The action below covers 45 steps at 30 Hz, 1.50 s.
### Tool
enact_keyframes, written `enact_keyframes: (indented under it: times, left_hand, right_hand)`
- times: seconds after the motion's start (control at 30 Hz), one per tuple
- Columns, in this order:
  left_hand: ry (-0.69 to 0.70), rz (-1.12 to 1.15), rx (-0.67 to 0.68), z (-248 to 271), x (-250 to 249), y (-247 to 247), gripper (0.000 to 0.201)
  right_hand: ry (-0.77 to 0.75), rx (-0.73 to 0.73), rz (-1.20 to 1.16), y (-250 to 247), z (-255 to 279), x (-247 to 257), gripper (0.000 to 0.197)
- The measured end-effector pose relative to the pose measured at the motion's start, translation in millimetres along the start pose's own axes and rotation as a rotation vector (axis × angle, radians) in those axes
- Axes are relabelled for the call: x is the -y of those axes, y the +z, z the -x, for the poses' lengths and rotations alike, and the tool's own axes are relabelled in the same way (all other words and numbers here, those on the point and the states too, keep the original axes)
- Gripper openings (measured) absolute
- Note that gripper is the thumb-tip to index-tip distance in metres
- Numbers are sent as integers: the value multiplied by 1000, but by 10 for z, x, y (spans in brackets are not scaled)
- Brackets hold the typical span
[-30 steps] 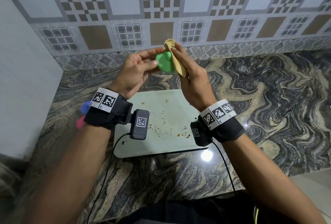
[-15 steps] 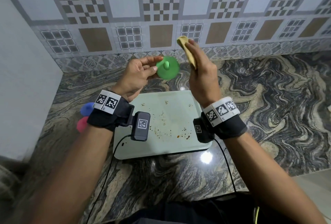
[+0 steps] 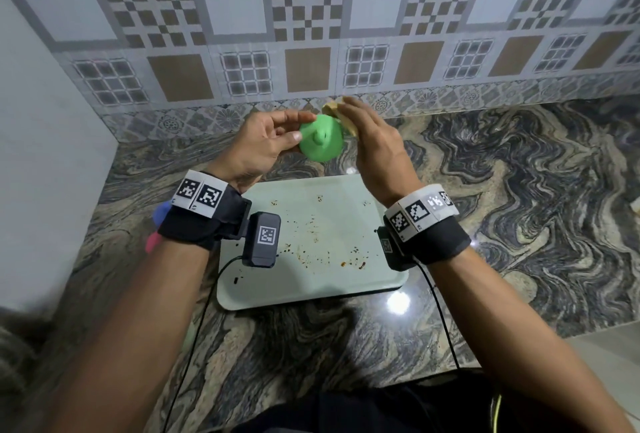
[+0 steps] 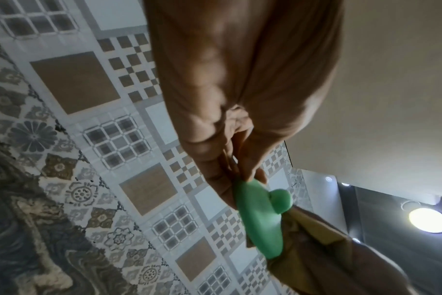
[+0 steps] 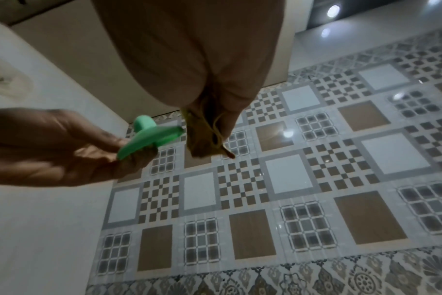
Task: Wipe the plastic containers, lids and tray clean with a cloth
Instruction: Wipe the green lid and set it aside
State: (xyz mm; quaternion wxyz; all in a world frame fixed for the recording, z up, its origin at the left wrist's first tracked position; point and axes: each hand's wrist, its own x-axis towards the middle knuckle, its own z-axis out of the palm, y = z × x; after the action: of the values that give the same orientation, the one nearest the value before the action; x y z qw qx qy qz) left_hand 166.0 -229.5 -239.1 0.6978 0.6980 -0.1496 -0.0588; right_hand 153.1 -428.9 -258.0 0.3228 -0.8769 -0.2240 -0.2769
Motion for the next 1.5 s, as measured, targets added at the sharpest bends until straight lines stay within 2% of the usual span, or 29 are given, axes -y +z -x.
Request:
enact_keyframes:
  times: [0.1,0.23,0.47,0.67,0.77,0.9,0.93,1.03,1.1,1.23,1.5]
  left_hand:
    - [-8,41,-45,-1,10,-10,29]
    - [-13,163,-68,-11,-10,48,27]
    - [-116,349,-189,-21,13,138,27]
    - [-168,437,-234,-78,33,103,24]
    - [-187,447,-250,-98,52,71,24]
    - [-244,465,-300,-132,87,-41,24]
    - [-257,456,-304,-132,87,-64,24]
    - [-261,451,-294,-111,74,-79,23]
    - [-253,446,-269,-90,55,-52,23]
    - [-225,466,-226,-99,-10,12,24]
    - [-307,415,-282,-95,27,-48,26]
  right_hand:
    - [2,-94,-30,-16,41,82,62]
    - [-24,37,-35,104,125,190,65]
    - [1,46,-32,157,102,183,58]
    - [-42,112,-4,155,174,126,55]
    - [-87,161,13,74,155,74,49]
    - [-270,293,-54,-56,142,21,34]
    - [-271,267,-93,-74,137,14,34]
    - [-127,2,-124,-137,27,-38,40]
    - [-80,-41,-19,-146,-77,-48,41]
    - [-144,161,114,-3,-154,69,47]
    - [-254,328,109,-3,-69,-29,38]
